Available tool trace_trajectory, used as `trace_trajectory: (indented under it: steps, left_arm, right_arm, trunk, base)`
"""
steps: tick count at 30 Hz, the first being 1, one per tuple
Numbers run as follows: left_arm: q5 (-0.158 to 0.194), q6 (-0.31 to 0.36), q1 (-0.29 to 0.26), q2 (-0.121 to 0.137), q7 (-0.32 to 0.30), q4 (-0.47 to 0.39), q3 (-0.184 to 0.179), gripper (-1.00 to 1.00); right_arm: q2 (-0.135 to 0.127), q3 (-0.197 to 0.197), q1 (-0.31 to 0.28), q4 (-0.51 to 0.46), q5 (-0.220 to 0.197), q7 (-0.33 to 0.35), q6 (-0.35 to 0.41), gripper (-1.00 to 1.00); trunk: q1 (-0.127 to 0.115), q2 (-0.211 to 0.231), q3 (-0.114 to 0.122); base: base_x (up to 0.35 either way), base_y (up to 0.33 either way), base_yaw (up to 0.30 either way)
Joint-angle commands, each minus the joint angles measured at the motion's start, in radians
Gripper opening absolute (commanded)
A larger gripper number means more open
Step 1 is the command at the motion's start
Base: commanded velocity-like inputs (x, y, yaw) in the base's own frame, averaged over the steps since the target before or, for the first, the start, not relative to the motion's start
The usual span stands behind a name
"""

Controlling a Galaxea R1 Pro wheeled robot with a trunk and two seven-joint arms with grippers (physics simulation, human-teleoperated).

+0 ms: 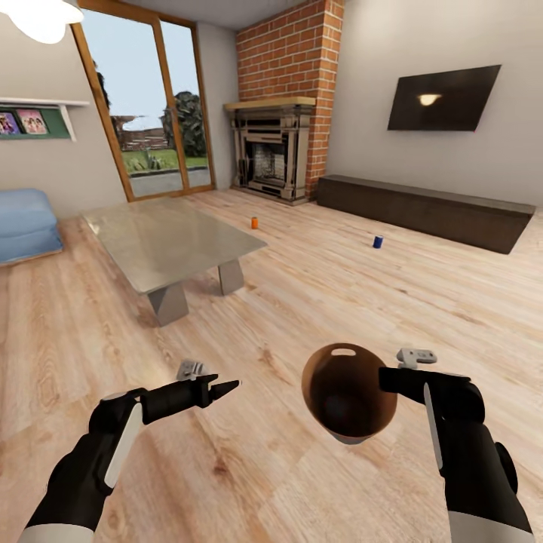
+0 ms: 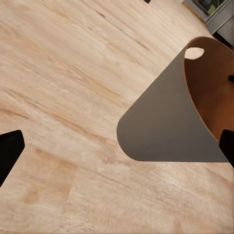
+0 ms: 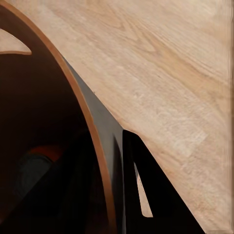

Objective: Put the three can of soda from the living room inside the tash can in the kitchen.

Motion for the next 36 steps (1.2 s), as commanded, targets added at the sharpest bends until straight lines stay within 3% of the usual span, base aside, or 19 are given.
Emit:
trace_trajectory:
  steps: [1,15,24,36]
  left_arm:
    - [0.000,0.000,0.000,0.000,0.000,0.000,0.000,1.00]
    - [0.000,-0.004,0.000,0.001,-0.002,0.000,0.000,1.00]
    - [0.000,-0.004,0.000,0.002,-0.003,0.000,-0.001,1.00]
    - [0.001,-0.008,0.000,0.002,-0.006,0.000,-0.001,1.00]
  right_arm:
    - [0.000,0.000,0.000,0.000,-0.019,0.000,0.002,-1.00]
    - [-0.001,-0.006,0.000,0.000,-0.020,0.000,0.002,-1.00]
    - [-0.029,-0.007,0.000,0.000,-0.020,0.007,0.002,-1.00]
    - [-0.022,-0.008,0.000,0.000,-0.021,0.008,0.002,-1.00]
  trunk:
    - [0.000,0.000,0.001]
    - [0.000,0.000,0.010]
    - [0.000,0.000,0.010]
    - [0.000,0.000,0.012]
  base:
    - [0.000,0.000,-0.200]
    - [0.000,0.000,-0.153]
    - [0.000,0.000,-0.004]
    - [0.000,0.000,-0.039]
